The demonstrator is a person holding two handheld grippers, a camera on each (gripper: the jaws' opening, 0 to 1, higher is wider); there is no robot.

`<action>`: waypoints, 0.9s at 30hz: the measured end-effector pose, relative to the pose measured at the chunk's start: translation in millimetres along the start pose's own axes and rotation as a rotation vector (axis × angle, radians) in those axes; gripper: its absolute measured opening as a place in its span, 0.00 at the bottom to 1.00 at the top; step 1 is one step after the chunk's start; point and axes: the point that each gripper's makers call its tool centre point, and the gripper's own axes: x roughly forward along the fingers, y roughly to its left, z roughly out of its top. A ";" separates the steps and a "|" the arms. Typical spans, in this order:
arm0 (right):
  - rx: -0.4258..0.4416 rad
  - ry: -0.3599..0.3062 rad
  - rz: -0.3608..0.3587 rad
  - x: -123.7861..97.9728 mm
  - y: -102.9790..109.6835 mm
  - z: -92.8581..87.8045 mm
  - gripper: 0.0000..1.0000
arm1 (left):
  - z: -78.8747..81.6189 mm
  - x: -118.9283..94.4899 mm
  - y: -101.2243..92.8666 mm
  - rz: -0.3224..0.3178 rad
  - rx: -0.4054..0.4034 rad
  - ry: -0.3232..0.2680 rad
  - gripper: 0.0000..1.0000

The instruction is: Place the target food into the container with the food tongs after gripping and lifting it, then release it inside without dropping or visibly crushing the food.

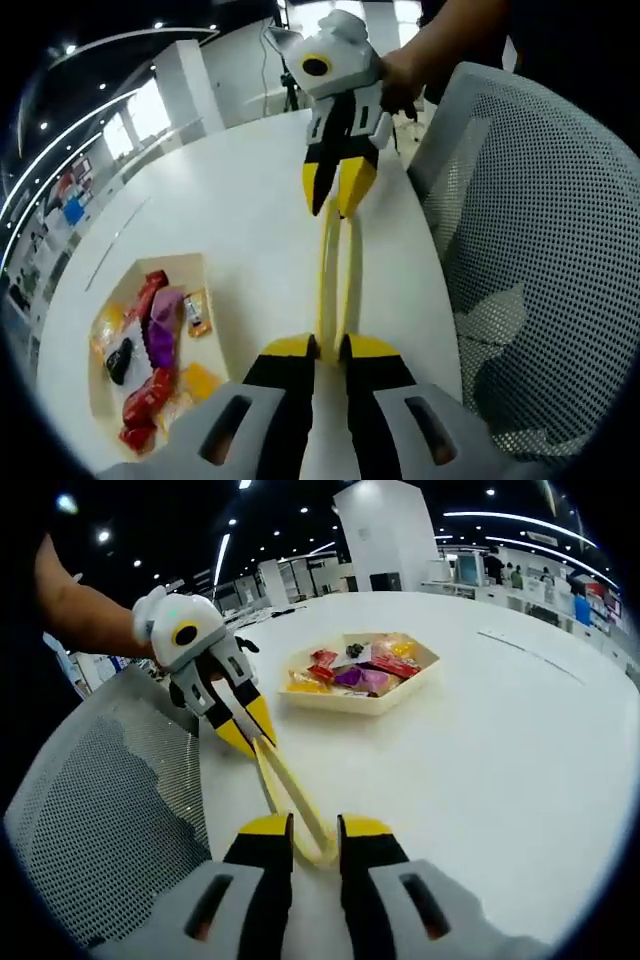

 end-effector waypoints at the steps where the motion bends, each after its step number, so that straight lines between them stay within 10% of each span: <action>1: 0.006 -0.002 -0.001 0.1 0.0 -0.3 0.18 | 0.7 0.1 4.3 0.022 0.003 -0.007 0.18; 8: 0.003 -0.006 -0.018 -3.3 -2.1 0.2 0.21 | 7.5 -9.1 2.5 0.044 -0.070 -0.029 0.33; 18: -0.002 -0.162 -0.137 -50.7 -20.5 40.8 0.39 | 37.7 -70.4 34.0 0.188 -0.320 -0.246 0.68; 22: -0.023 -0.169 -0.223 -77.9 -39.9 42.4 0.55 | 22.0 -97.9 51.0 0.293 -0.428 -0.284 0.98; 27: -0.012 -0.209 -0.345 -109.3 -63.6 37.0 0.77 | -11.7 -123.4 60.4 0.384 -0.529 -0.283 1.00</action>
